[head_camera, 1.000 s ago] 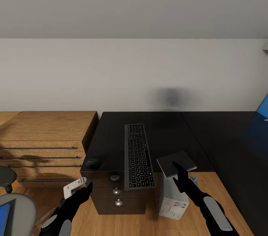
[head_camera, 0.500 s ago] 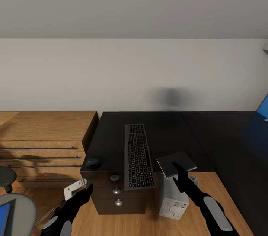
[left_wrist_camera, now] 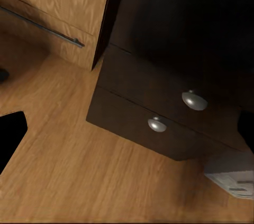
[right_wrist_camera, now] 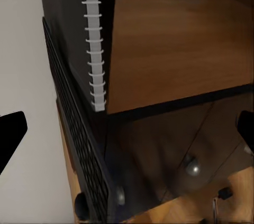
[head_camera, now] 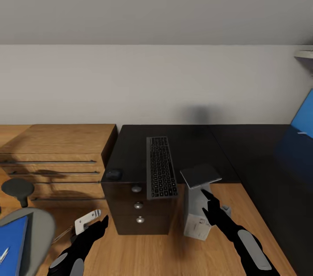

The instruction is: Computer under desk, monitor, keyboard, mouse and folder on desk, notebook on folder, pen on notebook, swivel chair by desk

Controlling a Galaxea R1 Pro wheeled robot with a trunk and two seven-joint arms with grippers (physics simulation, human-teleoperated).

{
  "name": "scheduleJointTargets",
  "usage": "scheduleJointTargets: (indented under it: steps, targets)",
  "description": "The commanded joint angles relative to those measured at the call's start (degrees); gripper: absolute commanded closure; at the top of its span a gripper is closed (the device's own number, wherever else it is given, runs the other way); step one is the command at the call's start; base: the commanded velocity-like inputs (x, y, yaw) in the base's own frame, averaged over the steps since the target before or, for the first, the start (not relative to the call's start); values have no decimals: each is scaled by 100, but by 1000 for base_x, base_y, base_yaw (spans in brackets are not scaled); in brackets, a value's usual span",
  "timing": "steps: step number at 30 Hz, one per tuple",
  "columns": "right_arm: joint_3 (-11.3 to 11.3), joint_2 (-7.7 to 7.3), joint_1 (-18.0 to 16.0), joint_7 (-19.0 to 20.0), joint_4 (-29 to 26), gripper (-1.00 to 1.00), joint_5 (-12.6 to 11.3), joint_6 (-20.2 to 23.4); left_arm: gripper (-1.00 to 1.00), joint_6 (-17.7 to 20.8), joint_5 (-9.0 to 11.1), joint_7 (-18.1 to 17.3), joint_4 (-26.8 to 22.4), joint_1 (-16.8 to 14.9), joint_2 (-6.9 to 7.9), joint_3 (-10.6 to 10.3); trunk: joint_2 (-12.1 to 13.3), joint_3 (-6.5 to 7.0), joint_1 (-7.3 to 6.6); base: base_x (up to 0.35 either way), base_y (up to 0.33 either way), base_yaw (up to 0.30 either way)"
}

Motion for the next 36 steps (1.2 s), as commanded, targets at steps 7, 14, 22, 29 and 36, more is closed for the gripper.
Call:
scheduleJointTargets:
  steps: [7, 14, 22, 29, 36]
  targets:
    - [-9, -3, -3, 8, 1, -100, 419, 32, -100, 20, 48, 57, 448, -3, 12, -13, -3, -5, -4, -335, 0, 0]
    - [-9, 6, -3, 8, 2, -100, 768, 31, -100, 14, 43, 57, 524, -3, 15, -14, -3, -5, -4, -335, 0, 0]
    - [26, 11, -21, -149, 53, -100, 1585, -212, -100, 9, 39, 40, 554, -3, 10, -30, -3, -5, -4, -332, -34, 0]
    - [115, 109, -141, -759, 479, -100, 2899, -362, -100, -37, 24, 52, 758, -3, 0, -40, -3, -5, -4, -132, -40, 0]
    - [363, 504, -253, -1006, 1156, -100, 4540, -982, -100, -311, 17, 44, 1243, 0, 31, -15, 197, 84, -114, -26, -8, 0]
